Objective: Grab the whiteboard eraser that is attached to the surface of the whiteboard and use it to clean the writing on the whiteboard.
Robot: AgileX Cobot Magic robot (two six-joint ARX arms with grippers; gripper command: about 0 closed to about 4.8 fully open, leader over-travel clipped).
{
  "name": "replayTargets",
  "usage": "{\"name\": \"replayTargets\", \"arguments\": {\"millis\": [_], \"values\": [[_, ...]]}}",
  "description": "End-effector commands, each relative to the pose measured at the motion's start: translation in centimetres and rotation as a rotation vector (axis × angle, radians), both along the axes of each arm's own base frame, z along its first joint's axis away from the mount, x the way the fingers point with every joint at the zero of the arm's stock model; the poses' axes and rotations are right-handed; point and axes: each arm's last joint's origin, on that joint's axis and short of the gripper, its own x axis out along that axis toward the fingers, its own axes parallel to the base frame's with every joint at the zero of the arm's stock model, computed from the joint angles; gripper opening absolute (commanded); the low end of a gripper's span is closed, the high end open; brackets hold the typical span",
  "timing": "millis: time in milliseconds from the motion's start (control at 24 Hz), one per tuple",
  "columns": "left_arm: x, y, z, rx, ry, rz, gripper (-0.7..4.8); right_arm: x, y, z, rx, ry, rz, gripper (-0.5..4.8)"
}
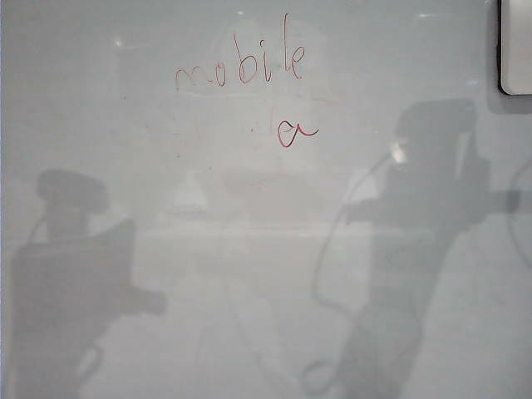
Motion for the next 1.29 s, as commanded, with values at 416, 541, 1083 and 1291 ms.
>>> {"name": "replayTargets", "arguments": {"millis": [416, 541, 1083, 1291], "values": [[-0.1, 0.0, 0.3, 0.0, -0.019, -0.004, -0.05, 3.7, -0.3, -4.9, 0.056, -0.068, -0.132, 3.85], [-0.1, 0.0, 0.3, 0.0, -0.019, -0.005, -0.06, 4.7, -0.3, -5.1, 0.057, -0.078, -0.132, 3.95], [-0.1, 0.0, 0.3, 0.0, -0.019, 0.0, -0.05, 11.3, 0.0, -1.6, -0.001, -0.096, -0.126, 4.74], [-0.1, 0.0, 0.3, 0.0, -0.02, 0.0, -0.06, 12.5, 0.0, -1.3, -0.028, -0.07, -0.125, 4.77]]}}
